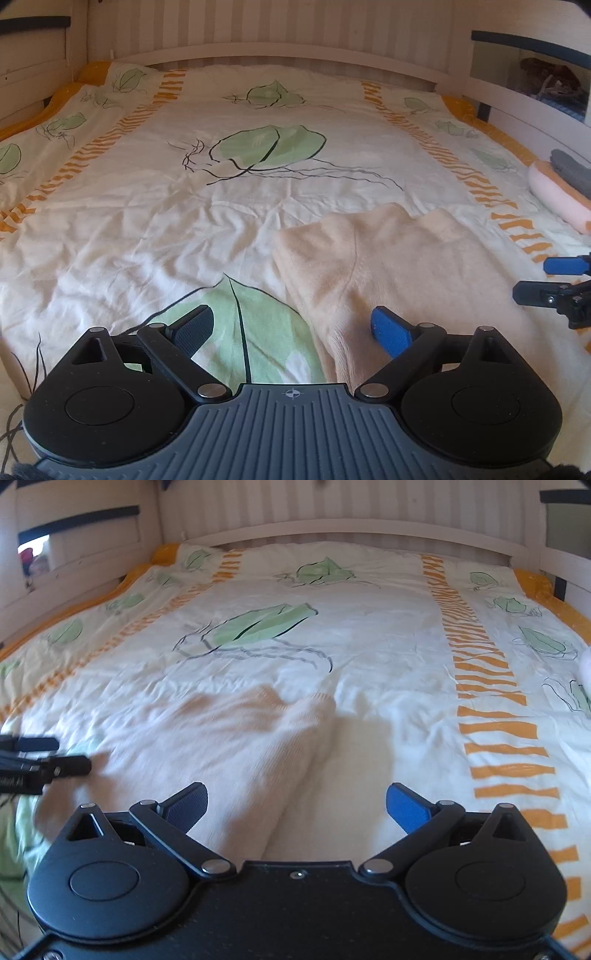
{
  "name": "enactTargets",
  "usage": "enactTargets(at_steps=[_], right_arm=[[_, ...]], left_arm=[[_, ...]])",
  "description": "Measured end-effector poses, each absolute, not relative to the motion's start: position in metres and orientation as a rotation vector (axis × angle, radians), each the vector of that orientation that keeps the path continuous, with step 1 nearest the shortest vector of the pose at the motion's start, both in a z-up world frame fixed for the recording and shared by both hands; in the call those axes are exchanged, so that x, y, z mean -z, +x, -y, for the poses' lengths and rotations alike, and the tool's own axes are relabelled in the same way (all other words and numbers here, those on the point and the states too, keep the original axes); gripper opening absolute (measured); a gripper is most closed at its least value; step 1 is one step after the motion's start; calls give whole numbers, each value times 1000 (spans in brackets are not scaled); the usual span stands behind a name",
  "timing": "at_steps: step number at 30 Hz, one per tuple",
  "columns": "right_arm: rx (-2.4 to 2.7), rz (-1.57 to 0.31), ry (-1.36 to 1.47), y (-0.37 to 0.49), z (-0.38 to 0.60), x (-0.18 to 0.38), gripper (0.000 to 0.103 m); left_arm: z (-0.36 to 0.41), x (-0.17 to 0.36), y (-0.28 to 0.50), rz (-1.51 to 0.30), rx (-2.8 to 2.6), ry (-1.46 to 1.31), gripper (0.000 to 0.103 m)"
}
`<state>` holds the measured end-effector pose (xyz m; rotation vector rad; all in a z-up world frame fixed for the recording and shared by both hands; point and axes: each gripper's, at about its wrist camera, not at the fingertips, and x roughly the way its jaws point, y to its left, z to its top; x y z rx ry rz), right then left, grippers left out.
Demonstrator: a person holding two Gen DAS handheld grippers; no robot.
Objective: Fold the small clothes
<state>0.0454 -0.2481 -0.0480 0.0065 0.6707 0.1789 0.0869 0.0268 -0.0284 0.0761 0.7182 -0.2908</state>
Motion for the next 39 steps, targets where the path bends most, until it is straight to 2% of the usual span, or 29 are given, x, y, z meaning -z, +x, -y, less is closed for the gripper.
enactTargets(at_steps=[4, 9, 17, 21, 24, 28, 39], right_arm=[[-189, -725, -113, 40, 235, 65, 102], [-194, -717, -31, 39, 239, 60, 102], [-183, -574, 33, 9, 238, 19, 102], [-225, -526, 158, -2, 239, 0, 102], [-157, -552, 232, -9, 239, -7, 102], [-35, -610, 197, -13, 235, -8, 102], [-41, -681, 207, -26, 234, 3, 102]], left_arm=[[-28, 43, 87, -768, 277, 78, 94], [-44, 45, 88, -803, 280, -46, 93], [-37, -9, 51, -645, 245, 2, 93], [-22, -40, 38, -594, 198, 15, 93], [-8, -54, 27, -550, 138, 57, 93], [14, -59, 15, -526, 86, 161, 93], [8, -28, 15, -802, 180, -8, 92]])
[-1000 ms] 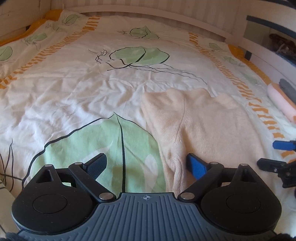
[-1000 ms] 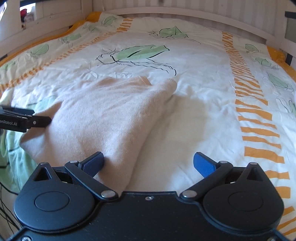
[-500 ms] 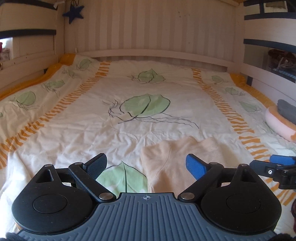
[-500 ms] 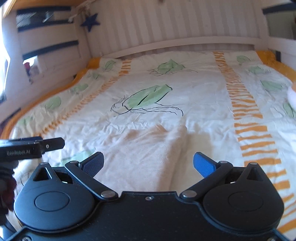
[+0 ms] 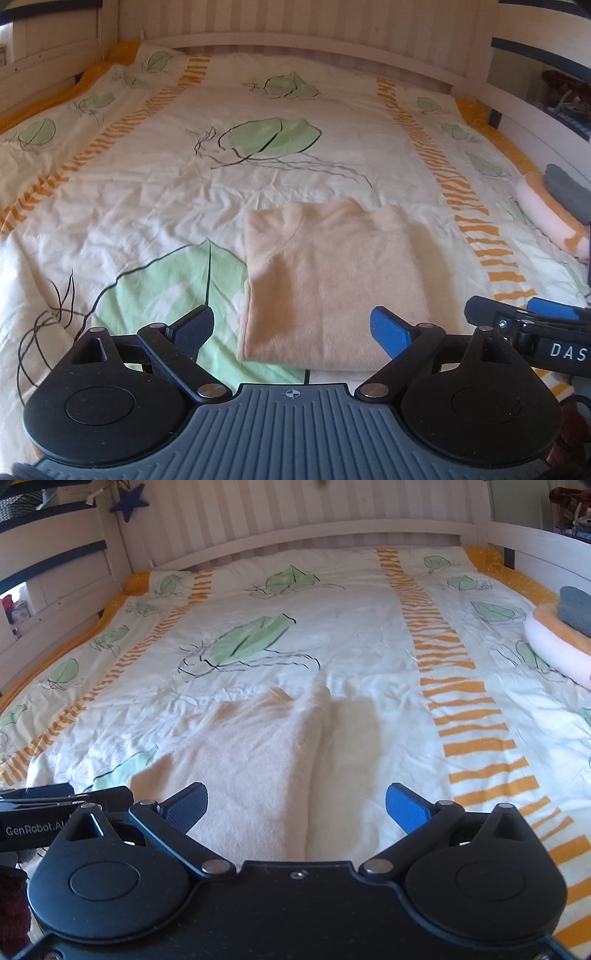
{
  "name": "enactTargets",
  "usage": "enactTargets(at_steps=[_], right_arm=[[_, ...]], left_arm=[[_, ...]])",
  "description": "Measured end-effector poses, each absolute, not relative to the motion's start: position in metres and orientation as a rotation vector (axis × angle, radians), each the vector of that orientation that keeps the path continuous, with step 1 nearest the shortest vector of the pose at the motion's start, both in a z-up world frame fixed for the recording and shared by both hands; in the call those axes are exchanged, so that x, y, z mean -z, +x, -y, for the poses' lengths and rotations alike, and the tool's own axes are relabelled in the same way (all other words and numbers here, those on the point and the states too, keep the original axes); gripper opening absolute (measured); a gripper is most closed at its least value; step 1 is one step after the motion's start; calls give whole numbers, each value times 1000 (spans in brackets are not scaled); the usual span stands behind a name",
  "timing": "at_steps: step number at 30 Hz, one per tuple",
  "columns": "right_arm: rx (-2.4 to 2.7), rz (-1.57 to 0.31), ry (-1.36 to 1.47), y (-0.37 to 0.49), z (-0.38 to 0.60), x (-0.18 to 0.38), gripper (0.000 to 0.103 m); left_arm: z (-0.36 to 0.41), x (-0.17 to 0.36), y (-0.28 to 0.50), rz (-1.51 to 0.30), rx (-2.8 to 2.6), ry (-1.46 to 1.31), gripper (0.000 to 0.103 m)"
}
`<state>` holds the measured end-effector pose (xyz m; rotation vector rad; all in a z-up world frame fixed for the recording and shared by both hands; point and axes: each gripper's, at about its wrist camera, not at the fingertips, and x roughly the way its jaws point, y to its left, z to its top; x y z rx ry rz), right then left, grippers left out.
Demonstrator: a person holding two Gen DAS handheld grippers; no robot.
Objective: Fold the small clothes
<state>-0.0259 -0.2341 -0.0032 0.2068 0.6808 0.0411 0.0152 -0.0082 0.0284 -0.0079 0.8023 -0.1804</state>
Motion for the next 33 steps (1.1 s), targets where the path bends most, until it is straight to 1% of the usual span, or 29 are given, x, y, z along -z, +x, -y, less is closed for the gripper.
enactTargets(at_steps=[6, 13, 33], right_arm=[[-26, -746, 158, -30, 226, 13, 102], [-16, -793, 156, -30, 222, 18, 102], [-34, -827, 131, -24, 212, 22, 102]], left_arm=[[9, -20, 11, -846, 122, 34, 92], [12, -19, 9, -844, 96, 84, 92], [2, -12, 11, -876, 88, 51, 92]])
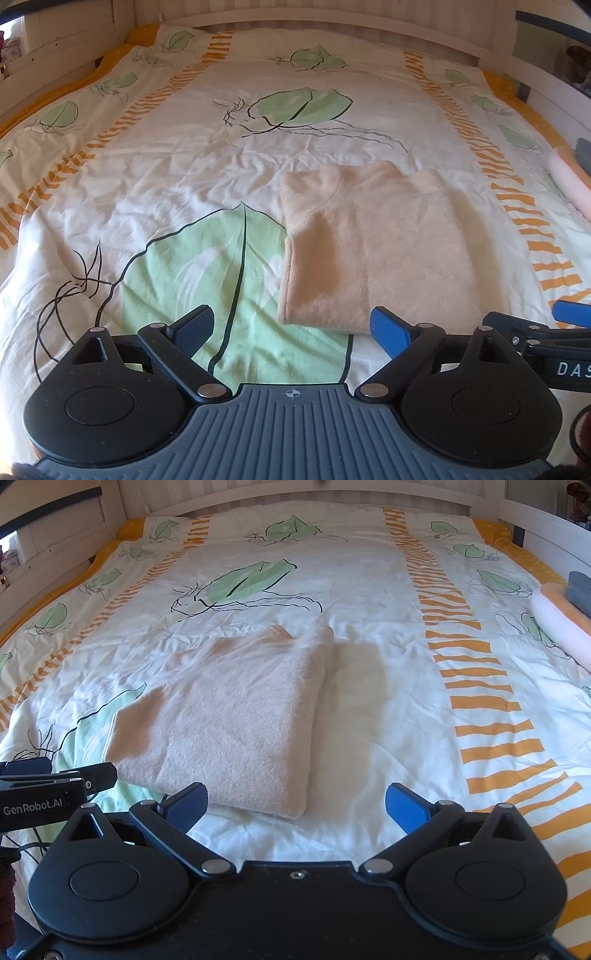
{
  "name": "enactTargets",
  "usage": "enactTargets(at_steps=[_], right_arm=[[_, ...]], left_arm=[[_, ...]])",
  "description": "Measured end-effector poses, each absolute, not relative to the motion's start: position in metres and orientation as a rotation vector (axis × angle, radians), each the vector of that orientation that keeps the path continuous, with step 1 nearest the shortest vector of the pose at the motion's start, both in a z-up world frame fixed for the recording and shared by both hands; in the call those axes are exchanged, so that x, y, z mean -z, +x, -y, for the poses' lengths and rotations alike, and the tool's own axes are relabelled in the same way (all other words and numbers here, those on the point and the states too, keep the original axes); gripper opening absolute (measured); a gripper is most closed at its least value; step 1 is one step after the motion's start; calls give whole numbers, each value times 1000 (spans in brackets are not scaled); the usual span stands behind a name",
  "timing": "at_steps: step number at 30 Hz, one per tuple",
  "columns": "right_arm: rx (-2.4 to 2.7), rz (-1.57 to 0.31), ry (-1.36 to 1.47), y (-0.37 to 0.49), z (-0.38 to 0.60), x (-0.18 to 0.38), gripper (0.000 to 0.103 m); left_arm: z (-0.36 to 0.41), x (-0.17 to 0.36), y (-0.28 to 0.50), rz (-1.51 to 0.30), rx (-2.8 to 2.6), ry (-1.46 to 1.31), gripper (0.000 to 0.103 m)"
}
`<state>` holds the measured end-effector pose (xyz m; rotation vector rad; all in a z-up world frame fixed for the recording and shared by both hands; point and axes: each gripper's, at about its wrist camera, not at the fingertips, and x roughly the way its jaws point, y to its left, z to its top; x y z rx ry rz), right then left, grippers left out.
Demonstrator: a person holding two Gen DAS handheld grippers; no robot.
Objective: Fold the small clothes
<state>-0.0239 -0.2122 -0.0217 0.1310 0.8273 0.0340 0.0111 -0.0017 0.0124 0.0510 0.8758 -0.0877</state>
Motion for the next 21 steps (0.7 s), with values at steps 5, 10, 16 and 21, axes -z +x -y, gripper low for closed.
enactTargets(at_steps=[5, 10, 16, 21], right_arm=[[-40, -838, 127, -22, 210, 23, 102], [-44, -841, 126, -21, 208, 25, 102], [-50, -849, 140, -20, 208, 27, 102], [-57, -853, 154, -19, 209, 29, 102]], left_arm=[[0, -11, 12, -878, 89, 47, 92], [1, -9, 14, -886, 93, 48, 92], [2, -7, 13, -888, 98, 53, 92], [3, -7, 13, -885, 102, 57, 92]])
